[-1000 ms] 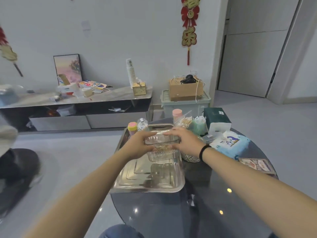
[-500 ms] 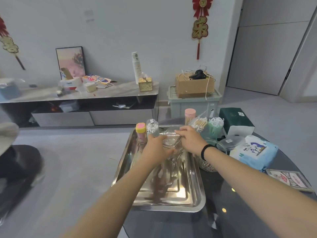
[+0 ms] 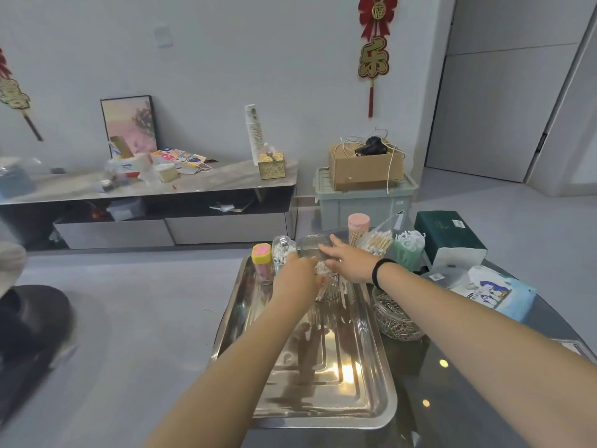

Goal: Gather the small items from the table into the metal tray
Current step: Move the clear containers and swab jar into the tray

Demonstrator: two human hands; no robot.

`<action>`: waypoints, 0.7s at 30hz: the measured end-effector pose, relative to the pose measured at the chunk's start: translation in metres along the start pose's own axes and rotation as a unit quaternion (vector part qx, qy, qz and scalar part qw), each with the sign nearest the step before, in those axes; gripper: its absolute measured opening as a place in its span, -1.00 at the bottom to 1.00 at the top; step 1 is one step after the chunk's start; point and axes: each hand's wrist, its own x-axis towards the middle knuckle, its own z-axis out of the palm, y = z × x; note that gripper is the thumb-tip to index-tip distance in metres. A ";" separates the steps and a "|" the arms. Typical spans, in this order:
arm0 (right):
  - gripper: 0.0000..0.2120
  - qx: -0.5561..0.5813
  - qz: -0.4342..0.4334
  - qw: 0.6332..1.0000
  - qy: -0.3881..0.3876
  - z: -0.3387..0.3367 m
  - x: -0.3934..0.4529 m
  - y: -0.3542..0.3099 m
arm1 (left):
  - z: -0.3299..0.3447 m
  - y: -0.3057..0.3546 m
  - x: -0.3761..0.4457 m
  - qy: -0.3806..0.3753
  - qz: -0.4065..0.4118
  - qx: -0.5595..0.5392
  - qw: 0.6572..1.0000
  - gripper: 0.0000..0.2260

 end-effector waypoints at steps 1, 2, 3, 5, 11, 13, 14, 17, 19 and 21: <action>-0.52 0.001 0.001 1.000 0.006 0.000 -0.002 0.000 | -0.002 0.000 0.001 -0.008 -0.004 0.001 1.000 -0.58; -0.53 -0.002 0.003 1.000 0.008 0.000 -0.005 0.001 | -0.005 0.001 0.001 -0.015 -0.008 0.001 1.000 -0.57; -0.56 -0.004 0.003 1.000 0.018 -0.002 -0.007 0.002 | -0.008 0.001 0.001 -0.019 -0.007 0.002 1.000 -0.57; -0.64 0.023 0.002 0.996 0.091 -0.010 -0.012 0.006 | -0.015 0.006 0.004 0.003 0.005 0.006 1.000 -0.58; -0.69 -0.019 0.033 0.972 0.230 -0.041 0.011 0.041 | -0.028 0.034 0.043 0.041 0.027 -0.006 0.999 -0.69; -0.73 -0.083 0.063 0.966 0.236 -0.048 0.027 0.052 | -0.022 0.041 0.063 0.032 0.024 0.001 0.999 -0.69; -0.69 -0.106 0.080 0.965 0.228 -0.049 0.035 0.056 | -0.019 0.043 0.072 0.030 0.020 0.005 0.999 -0.69; -0.60 -0.094 0.104 0.969 0.204 -0.049 0.060 0.067 | -0.004 0.043 0.095 0.022 0.006 0.007 1.000 -0.69; -0.56 -0.094 0.124 0.974 0.168 -0.047 0.076 0.073 | 0.005 0.041 0.105 0.015 -0.005 0.015 1.000 -0.69; -0.61 -0.088 0.139 0.978 0.132 -0.045 0.088 0.076 | 0.012 0.039 0.112 0.018 -0.006 0.025 1.000 -0.68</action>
